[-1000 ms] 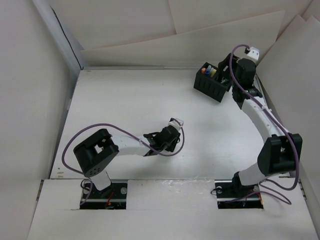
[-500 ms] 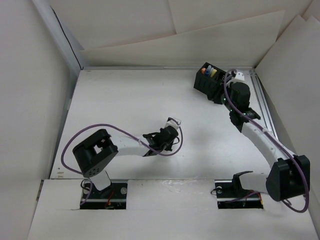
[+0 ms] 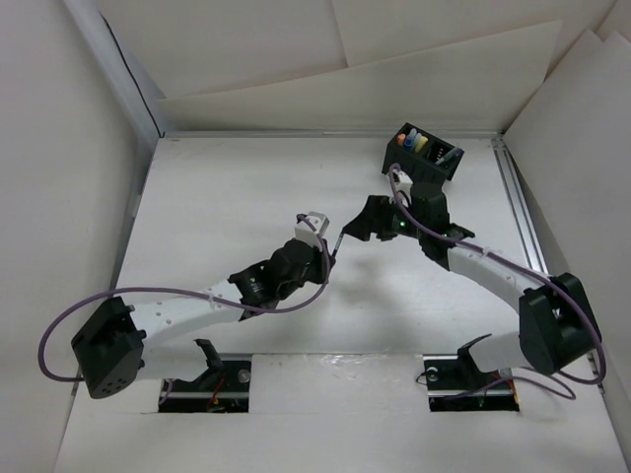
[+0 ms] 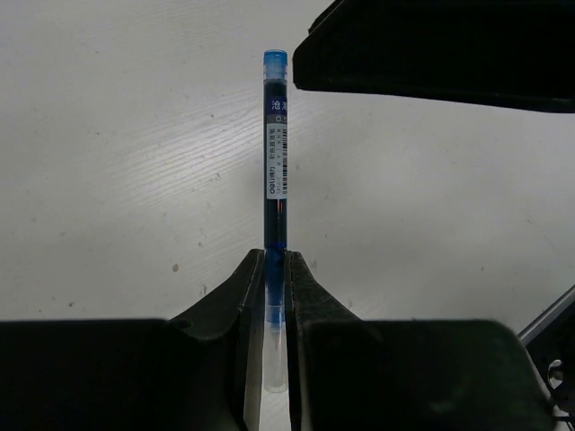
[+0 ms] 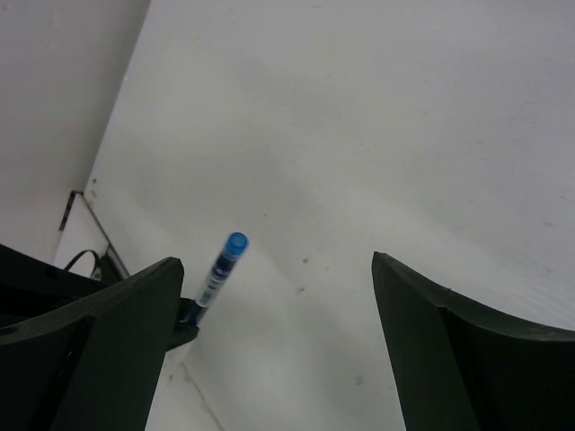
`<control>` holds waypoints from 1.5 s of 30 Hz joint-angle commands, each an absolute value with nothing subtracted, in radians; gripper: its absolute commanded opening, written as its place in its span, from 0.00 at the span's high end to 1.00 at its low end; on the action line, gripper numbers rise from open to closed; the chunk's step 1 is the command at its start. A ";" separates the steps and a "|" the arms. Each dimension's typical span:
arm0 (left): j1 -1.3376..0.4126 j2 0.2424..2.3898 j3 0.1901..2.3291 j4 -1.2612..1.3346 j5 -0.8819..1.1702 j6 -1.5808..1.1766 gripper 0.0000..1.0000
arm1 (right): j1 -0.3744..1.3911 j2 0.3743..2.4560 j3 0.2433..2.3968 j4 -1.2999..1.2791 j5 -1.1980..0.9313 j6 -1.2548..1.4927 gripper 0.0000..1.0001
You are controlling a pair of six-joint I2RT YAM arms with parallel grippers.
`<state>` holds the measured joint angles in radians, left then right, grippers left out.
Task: Sort the stationery into containers
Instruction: Pick up the pen from the center of the board, then place the pen in the storage box.
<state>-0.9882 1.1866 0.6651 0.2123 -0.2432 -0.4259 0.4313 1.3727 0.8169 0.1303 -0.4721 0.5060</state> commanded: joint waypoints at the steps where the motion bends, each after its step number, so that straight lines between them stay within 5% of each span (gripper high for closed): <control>1: -0.988 1.172 0.641 0.241 -0.221 -0.443 0.99 | 0.465 1.391 0.827 0.290 -0.554 0.575 0.08; 10: -0.988 1.172 0.641 0.241 -0.212 -0.443 0.99 | 0.495 1.473 0.827 0.379 -0.592 0.626 0.33; 21: -0.988 1.190 0.650 0.252 -0.241 -0.443 0.97 | 0.505 1.514 0.818 0.434 -0.630 0.666 0.84; 28: -0.988 1.171 0.650 0.252 -0.270 -0.453 0.77 | 0.467 1.496 0.853 0.434 -0.611 0.675 0.91; 31: -0.988 1.149 0.650 0.242 -0.279 -0.453 0.52 | 0.398 1.496 0.888 0.434 -0.586 0.675 0.91; 34: -0.988 1.118 0.650 0.233 -0.290 -0.453 0.00 | 0.300 1.496 0.969 0.365 -0.519 0.637 0.91; 45: -0.988 1.020 0.555 0.212 -0.328 -0.474 0.00 | -0.044 1.595 1.351 0.143 -0.011 0.497 0.91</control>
